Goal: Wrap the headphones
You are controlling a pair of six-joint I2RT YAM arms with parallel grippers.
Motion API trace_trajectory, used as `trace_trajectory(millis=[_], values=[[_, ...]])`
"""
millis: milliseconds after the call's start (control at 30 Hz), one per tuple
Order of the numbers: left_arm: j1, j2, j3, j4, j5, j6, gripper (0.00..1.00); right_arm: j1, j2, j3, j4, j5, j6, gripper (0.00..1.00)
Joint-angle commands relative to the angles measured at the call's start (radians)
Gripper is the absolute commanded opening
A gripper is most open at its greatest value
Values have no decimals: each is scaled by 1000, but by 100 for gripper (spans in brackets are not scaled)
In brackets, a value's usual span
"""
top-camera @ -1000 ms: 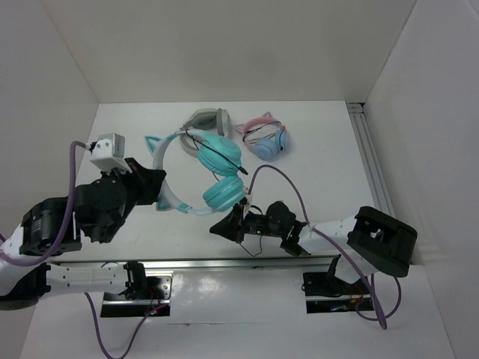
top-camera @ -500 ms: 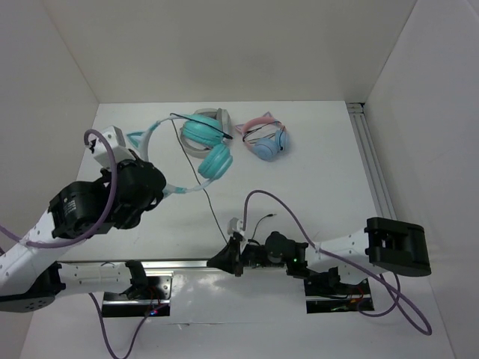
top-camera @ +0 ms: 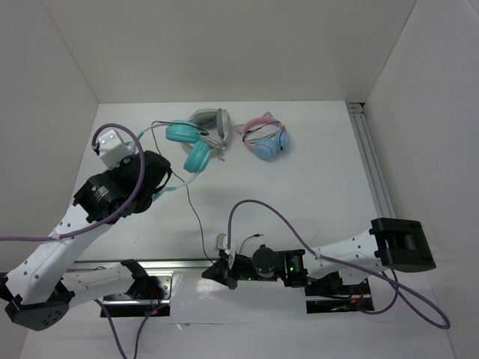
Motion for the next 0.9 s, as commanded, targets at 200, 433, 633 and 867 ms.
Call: trace_trajectory(millis=[200, 433, 633, 867], values=[[80, 176, 78, -176, -56, -153, 0, 101, -202, 216, -335, 97, -109, 0], [-19, 251, 68, -135, -66, -12, 0, 151, -274, 378, -608, 241, -181, 0], [-157, 251, -95, 110, 4, 384, 0, 151, -305, 545, -852, 439, -268, 0], [-242, 207, -238, 218, 139, 573, 0, 151, -326, 644, -1057, 697, -304, 0]])
